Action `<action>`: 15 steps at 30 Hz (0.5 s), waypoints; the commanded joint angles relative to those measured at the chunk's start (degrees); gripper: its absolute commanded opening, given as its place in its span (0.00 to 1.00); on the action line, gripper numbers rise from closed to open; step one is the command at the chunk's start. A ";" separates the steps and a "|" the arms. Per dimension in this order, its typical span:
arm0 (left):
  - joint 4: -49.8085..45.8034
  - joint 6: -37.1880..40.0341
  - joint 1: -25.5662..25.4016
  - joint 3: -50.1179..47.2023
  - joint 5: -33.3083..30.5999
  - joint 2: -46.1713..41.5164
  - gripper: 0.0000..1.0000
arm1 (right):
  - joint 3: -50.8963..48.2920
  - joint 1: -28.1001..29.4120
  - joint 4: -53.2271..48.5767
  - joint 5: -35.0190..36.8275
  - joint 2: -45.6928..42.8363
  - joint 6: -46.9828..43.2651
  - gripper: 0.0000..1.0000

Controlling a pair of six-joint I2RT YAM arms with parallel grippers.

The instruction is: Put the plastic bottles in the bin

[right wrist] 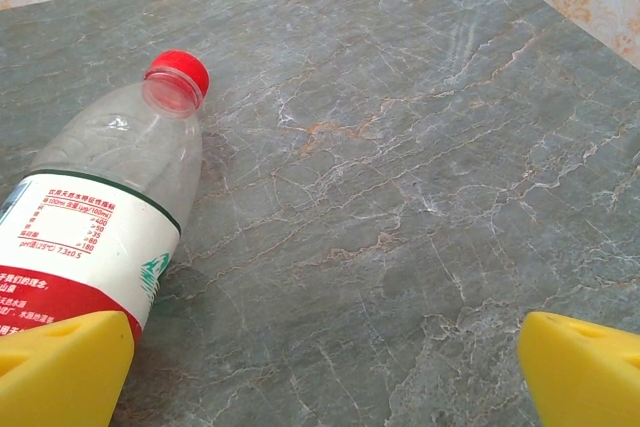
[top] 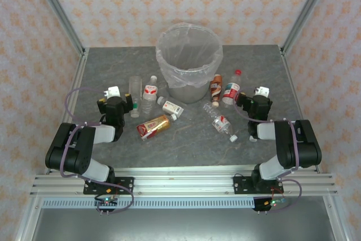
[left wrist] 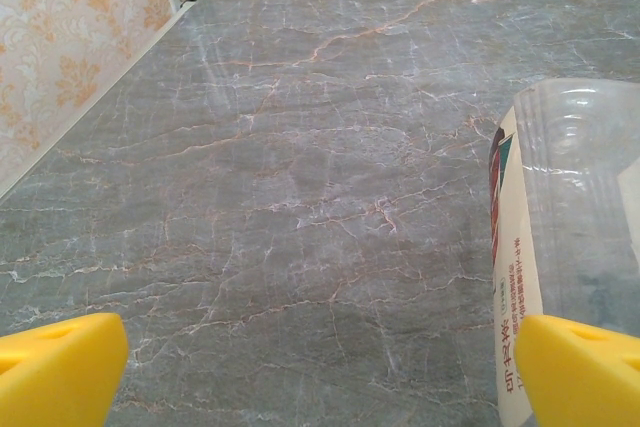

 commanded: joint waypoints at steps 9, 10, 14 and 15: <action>2.37 1.09 0.48 1.25 -2.03 0.86 1.00 | 1.19 -0.35 1.06 -1.67 0.44 -1.14 0.99; 2.37 1.05 0.41 1.25 -2.04 0.86 1.00 | 1.16 -0.38 1.07 -1.69 0.49 -1.17 0.99; 2.37 1.05 0.40 1.25 -2.03 0.81 1.00 | 1.07 -0.40 1.11 -1.70 0.42 -1.21 0.99; 2.37 1.05 0.40 1.27 -2.03 0.86 1.00 | 1.07 -0.36 1.06 -1.70 0.48 -1.21 0.99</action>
